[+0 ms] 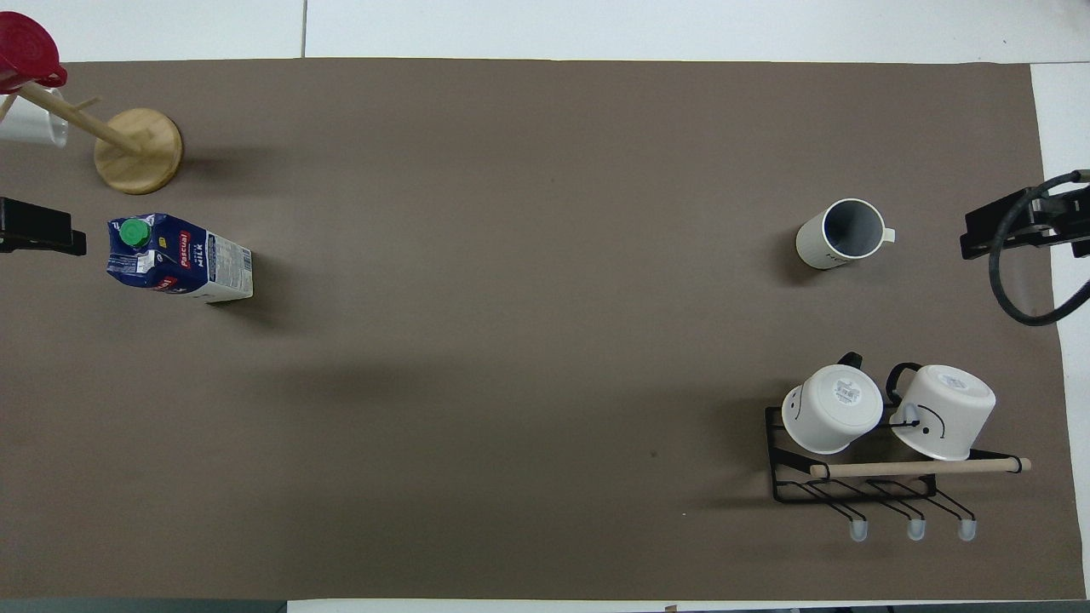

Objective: Place cup and milk on table
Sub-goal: 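Reach the right gripper down to the white mug's rim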

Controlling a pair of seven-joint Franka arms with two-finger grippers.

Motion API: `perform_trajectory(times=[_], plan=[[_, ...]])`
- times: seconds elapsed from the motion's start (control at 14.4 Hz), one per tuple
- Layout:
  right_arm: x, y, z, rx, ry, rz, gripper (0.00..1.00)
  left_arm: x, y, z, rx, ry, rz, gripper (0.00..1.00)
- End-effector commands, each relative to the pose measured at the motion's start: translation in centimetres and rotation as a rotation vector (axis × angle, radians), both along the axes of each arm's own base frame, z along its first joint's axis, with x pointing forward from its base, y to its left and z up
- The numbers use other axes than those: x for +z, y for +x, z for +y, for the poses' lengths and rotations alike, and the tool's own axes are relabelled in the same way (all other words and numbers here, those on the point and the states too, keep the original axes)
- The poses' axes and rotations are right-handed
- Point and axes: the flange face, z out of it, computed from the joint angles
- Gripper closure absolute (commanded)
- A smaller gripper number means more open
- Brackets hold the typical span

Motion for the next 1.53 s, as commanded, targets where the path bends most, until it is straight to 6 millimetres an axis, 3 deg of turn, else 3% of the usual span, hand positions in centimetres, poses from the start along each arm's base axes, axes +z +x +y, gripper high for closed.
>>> perform_trajectory(times=[0.0,0.35,0.63,0.76,1.18,1.46], plan=[[0.1,0.2,-0.1,0.02,0.012,-0.007,0.0,0.1,-0.7,0.5,-0.003,0.016,-0.014,0.0],[-0.1,0.2,-0.1,0.016,0.012,-0.006,0.0,0.1,-0.7,0.5,-0.003,0.016,-0.012,0.0],[-2.2,-0.1,-0.2,0.024,-0.011,-0.031,0.0,0.1,-0.7,0.4,-0.005,0.016,-0.014,0.0],[-2.8,0.7,-0.2,0.031,-0.011,-0.069,0.0,-0.1,-0.7,0.4,-0.005,0.016,-0.012,0.0],[-14.6,3.3,0.4,0.132,0.002,-0.088,0.0,-0.3,-0.7,0.4,-0.003,0.016,-0.014,0.0],[-21.2,5.6,3.2,0.203,0.006,-0.166,0.0,-0.6,-0.8,0.2,-0.007,0.015,-0.021,0.0]])
